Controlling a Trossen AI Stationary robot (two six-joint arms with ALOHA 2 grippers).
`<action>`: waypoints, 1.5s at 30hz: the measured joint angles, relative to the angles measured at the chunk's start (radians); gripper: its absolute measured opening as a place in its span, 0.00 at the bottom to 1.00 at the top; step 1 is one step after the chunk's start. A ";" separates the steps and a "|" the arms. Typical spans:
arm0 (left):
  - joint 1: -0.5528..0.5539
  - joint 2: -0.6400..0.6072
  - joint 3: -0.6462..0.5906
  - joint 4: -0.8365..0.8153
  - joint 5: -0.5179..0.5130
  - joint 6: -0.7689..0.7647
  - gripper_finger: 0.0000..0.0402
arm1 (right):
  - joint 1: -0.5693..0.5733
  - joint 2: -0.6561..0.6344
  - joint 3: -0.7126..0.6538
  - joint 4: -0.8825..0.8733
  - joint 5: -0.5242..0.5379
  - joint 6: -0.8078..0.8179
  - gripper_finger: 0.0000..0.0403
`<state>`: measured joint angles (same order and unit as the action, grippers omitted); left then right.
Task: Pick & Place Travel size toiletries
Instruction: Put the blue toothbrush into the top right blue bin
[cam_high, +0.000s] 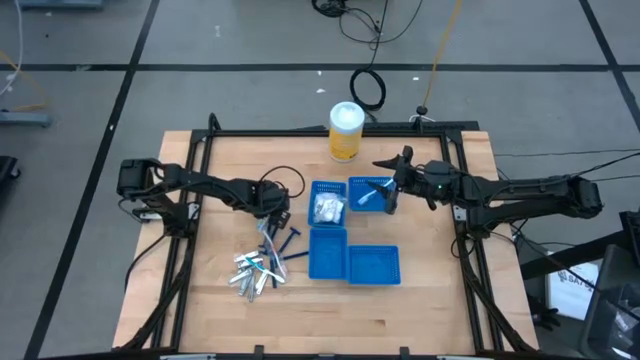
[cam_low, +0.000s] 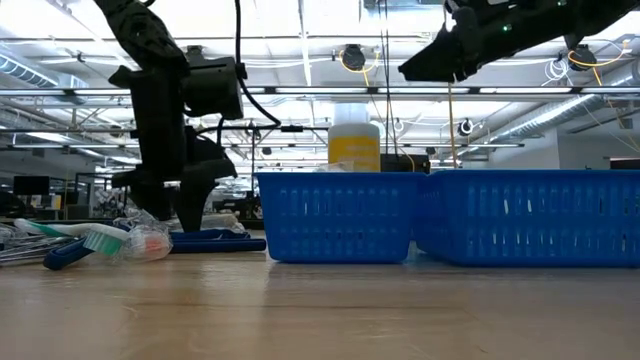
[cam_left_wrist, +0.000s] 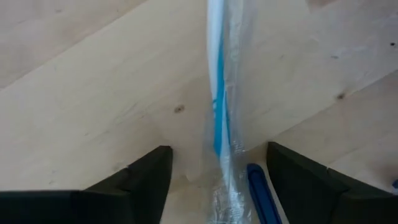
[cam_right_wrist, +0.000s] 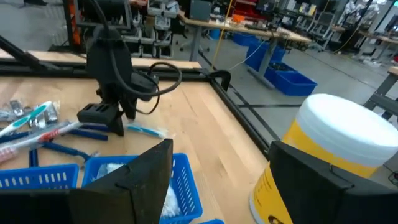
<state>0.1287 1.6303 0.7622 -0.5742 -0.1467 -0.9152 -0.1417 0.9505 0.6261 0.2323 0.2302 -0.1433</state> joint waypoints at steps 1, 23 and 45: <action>0.000 -0.006 -0.001 0.000 0.001 0.007 0.58 | 0.000 -0.001 -0.003 0.013 0.000 -0.001 0.63; 0.023 -0.025 0.256 -0.355 -0.112 0.296 0.05 | 0.000 0.000 -0.128 0.242 0.003 -0.038 0.63; -0.049 -0.027 0.518 0.350 0.054 0.948 0.02 | 0.000 0.076 -0.128 0.231 -0.155 0.074 0.63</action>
<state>0.0802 1.6035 1.2800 -0.2244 -0.0929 0.0330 -0.1417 1.0269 0.4984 0.4637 0.0753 -0.0692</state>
